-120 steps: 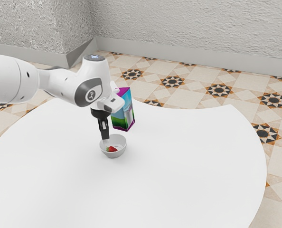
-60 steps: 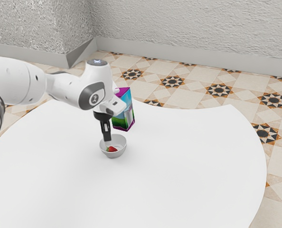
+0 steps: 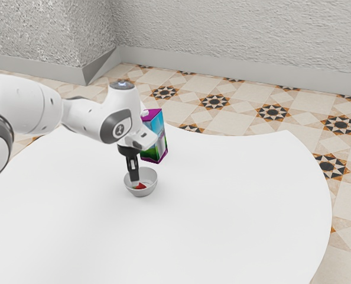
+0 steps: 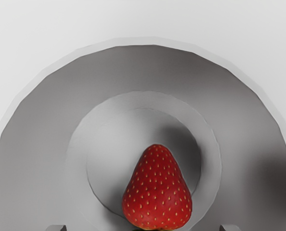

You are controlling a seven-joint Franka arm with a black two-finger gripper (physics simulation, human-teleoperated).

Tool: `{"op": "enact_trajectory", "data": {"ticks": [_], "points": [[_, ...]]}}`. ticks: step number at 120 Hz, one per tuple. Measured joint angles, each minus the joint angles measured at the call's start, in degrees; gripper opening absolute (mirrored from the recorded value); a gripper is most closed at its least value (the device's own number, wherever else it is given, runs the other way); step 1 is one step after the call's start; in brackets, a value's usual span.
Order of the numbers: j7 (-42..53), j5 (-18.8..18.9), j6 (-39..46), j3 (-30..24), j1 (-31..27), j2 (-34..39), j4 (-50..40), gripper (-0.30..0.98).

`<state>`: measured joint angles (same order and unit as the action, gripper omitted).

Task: Take strawberry from the bowl

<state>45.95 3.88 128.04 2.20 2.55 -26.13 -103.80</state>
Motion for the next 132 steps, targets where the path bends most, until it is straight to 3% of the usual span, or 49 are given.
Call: {"op": "enact_trajectory", "data": {"ticks": [132], "points": [[0.7, -2.6, 3.5, 0.1, 0.5, -3.0, 0.5, 0.39]]}}
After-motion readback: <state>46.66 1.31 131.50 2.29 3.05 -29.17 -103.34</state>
